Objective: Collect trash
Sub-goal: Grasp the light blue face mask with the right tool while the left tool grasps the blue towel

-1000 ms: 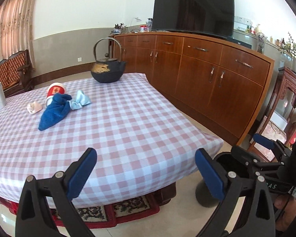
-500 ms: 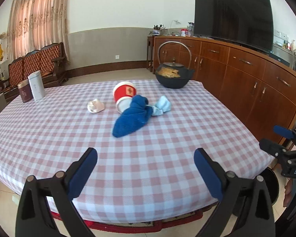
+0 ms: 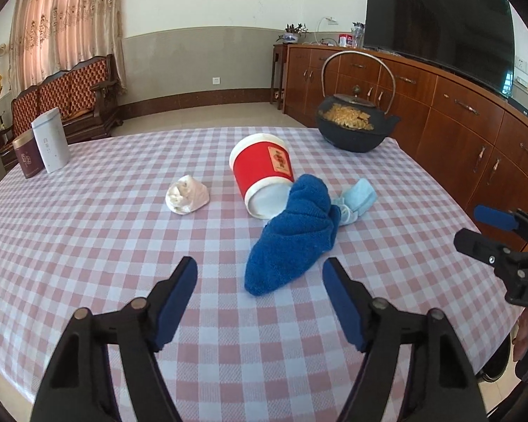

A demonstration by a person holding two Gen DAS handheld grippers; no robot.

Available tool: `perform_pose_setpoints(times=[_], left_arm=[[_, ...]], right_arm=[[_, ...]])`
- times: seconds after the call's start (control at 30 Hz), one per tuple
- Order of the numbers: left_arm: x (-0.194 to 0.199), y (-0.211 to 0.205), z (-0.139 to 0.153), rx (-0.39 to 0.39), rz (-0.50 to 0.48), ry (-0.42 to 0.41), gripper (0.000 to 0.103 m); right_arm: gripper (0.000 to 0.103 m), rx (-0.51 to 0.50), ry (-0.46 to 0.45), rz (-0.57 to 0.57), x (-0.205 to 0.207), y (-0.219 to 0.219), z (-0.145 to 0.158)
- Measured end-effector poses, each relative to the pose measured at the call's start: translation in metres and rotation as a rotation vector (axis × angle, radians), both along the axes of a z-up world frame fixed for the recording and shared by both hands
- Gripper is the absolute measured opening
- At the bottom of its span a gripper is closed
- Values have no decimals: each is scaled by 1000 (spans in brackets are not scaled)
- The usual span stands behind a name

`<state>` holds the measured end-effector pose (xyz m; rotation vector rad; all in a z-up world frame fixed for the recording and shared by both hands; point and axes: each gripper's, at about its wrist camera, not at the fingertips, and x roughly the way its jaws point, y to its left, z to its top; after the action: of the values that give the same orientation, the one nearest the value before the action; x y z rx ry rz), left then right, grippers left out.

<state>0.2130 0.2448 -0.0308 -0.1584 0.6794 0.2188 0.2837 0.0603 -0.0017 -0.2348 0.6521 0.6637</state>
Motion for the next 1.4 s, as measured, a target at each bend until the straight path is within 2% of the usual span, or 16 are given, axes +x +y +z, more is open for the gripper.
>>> perform_pose_setpoints(times=[0.17, 0.33, 0.37, 0.43, 0.63, 0.7, 0.77, 1.03, 1.4], left_arm=[[28, 1, -10, -45, -27, 41, 67], [44, -1, -21, -81, -78, 92, 48], [44, 0, -20, -90, -87, 89, 45], [43, 2, -19, -106, -90, 78, 25], [41, 9, -19, -146, -88, 55, 20], [40, 9, -18, -148, -99, 54, 19], [39, 8, -17, -145, -112, 52, 17], [21, 0, -7, -136, -135, 13, 15], [-16, -28, 9, -133, -146, -34, 15]], right_arm=[[68, -11, 36, 23, 29, 22, -7], [50, -22, 73, 46, 52, 36, -16], [50, -22, 77, 51, 55, 38, -18], [50, -18, 90, 66, 62, 43, -20], [50, -31, 101, 100, 80, 72, -24], [47, -36, 124, 108, 88, 82, -30], [21, -39, 147, 127, 89, 86, -34], [18, 14, 81, 90, 67, 57, -19], [18, 13, 32, 14, 29, -1, -3]])
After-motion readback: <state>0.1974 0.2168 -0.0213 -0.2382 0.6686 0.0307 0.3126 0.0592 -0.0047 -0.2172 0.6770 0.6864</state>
